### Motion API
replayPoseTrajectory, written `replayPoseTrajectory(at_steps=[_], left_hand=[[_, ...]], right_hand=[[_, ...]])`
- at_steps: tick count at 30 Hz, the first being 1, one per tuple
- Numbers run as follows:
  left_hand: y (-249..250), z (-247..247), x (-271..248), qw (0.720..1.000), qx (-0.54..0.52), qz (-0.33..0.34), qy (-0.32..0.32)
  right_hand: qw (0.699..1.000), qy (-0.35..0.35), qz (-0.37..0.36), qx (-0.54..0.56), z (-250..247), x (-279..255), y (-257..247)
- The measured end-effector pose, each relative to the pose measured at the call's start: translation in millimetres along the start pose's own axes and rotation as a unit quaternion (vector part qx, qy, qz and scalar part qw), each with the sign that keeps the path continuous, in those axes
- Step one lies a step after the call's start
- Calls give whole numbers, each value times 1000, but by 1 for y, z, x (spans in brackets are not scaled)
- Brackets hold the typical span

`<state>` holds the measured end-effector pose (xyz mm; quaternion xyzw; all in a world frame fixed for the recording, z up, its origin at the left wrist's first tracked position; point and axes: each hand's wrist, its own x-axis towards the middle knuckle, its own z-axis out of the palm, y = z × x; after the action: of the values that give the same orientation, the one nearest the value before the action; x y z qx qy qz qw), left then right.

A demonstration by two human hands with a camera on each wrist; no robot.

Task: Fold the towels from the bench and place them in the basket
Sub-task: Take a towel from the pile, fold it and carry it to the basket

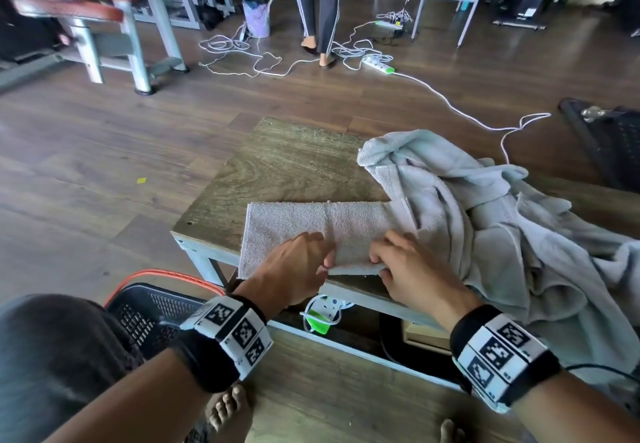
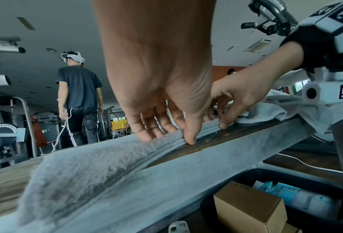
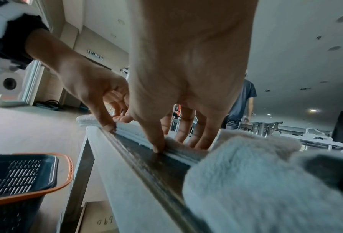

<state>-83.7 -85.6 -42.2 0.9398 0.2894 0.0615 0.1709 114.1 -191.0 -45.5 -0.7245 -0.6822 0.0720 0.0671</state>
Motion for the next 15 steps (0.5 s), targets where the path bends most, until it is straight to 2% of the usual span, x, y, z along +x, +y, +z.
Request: replayPoseTrajectory(at_steps=[8, 12, 13, 15], left_hand=[[-22, -3, -9, 1000, 0, -5, 15], [-23, 8, 1, 997, 11, -28, 75], [-23, 14, 4, 997, 20, -44, 63], [-27, 26, 5, 996, 40, -78, 17]], right_hand=[[997, -65, 20, -27, -15, 12, -13], [999, 6, 7, 31, -4, 34, -22], [999, 2, 4, 38, 4, 39, -25], [998, -56, 18, 22, 23, 43, -28]])
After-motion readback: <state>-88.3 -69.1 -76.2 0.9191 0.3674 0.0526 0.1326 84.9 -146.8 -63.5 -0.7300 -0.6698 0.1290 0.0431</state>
